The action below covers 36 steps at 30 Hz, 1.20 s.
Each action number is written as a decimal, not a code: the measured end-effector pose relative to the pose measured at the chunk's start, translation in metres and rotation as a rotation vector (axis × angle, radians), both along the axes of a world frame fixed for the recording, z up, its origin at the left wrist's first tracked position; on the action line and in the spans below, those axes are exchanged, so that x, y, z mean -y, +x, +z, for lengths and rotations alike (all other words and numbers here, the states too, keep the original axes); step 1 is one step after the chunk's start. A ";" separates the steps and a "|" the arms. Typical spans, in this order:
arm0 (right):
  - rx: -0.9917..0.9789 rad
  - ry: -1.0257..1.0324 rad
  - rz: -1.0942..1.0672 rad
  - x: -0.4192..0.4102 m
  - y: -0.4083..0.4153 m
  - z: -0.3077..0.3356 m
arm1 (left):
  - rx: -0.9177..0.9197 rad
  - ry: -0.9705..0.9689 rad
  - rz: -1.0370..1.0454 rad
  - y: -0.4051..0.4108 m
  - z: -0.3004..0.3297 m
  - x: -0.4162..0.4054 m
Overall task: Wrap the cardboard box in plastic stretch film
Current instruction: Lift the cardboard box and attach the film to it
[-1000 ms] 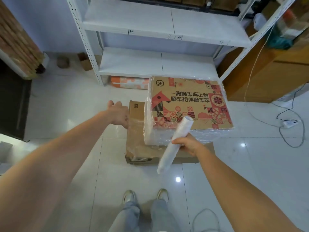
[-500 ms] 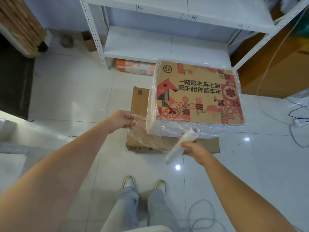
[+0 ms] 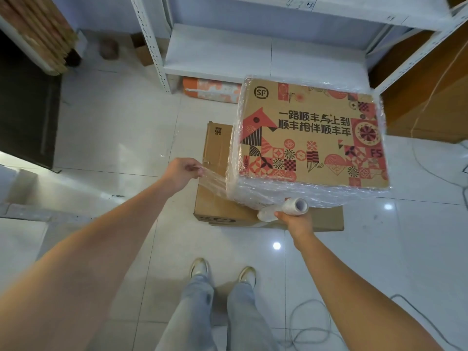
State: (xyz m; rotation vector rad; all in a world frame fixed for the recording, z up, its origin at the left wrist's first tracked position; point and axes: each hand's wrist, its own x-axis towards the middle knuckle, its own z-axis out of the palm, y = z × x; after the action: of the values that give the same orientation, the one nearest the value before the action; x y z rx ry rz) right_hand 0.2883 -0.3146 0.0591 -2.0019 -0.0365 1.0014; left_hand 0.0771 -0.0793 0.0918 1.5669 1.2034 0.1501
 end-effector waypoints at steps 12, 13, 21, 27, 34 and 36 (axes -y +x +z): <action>-0.075 -0.070 -0.209 -0.015 0.013 -0.009 | -0.074 0.017 -0.038 0.042 0.015 -0.022; -0.087 -0.069 -0.229 -0.017 0.014 -0.010 | -0.067 0.012 -0.019 0.046 0.013 -0.023; -0.076 -0.029 -0.285 -0.021 0.013 -0.015 | -0.028 -0.078 0.181 0.100 -0.006 -0.017; -0.076 -0.025 -0.225 -0.020 0.016 -0.013 | 0.174 -0.360 0.547 0.120 -0.013 0.005; -0.068 -0.004 -0.200 -0.018 0.016 -0.014 | 0.347 -0.704 0.635 0.136 -0.014 0.006; -0.070 0.013 -0.175 -0.018 0.018 -0.015 | 0.318 -0.711 0.432 0.147 -0.019 0.001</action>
State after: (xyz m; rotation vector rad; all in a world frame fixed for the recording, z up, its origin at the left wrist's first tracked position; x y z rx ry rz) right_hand 0.3066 -0.2969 0.0446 -1.9202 0.1675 0.9553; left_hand 0.2237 -0.0808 0.0733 0.6306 1.1509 0.2130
